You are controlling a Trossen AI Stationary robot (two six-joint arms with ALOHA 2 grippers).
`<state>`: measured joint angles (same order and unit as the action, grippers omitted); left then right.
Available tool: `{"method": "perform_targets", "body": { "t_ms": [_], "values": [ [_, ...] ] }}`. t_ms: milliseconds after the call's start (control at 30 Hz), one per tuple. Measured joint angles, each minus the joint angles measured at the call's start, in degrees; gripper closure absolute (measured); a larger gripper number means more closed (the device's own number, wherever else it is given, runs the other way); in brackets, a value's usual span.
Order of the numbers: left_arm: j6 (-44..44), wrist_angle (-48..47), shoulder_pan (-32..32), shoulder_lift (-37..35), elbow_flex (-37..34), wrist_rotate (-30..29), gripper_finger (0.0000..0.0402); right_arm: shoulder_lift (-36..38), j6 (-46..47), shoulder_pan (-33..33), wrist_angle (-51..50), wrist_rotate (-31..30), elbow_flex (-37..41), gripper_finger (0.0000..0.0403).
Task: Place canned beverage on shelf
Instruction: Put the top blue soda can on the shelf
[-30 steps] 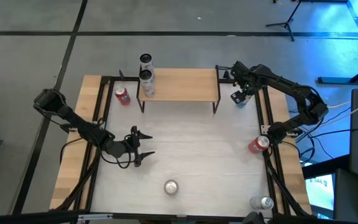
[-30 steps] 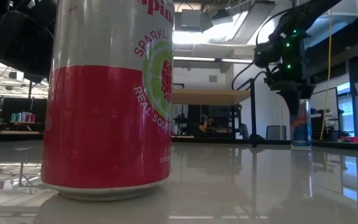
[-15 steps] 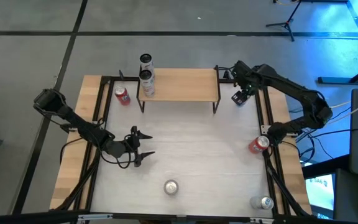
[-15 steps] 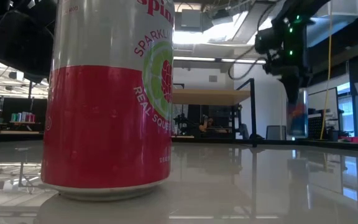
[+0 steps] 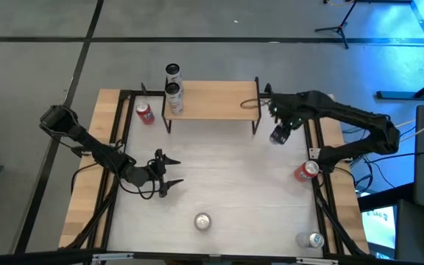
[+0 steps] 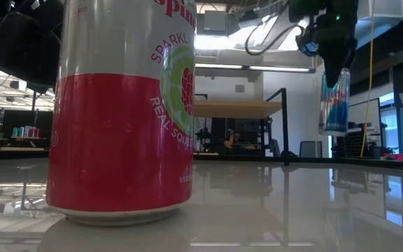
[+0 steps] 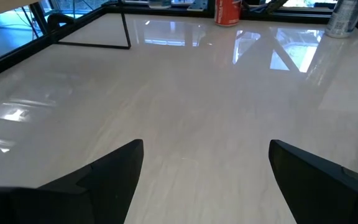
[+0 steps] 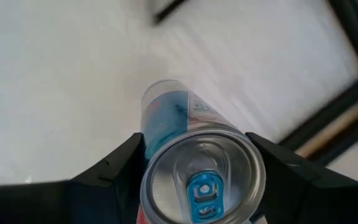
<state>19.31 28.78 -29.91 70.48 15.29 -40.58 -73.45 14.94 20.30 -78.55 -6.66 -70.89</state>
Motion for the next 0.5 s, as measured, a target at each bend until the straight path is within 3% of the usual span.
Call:
{"method": "perform_targets", "body": {
  "t_ms": [300,500],
  "values": [
    [0.0,0.3,0.0,0.0,0.0,0.0,0.0065,-0.3,1.3,-17.4,14.4,0.7,0.0,0.0171],
    [0.0,0.4,0.0,0.0,0.0,0.0,0.0065,-3.9,-1.7,-23.4,24.4,0.8,0.0,0.0171]
  ]
}}
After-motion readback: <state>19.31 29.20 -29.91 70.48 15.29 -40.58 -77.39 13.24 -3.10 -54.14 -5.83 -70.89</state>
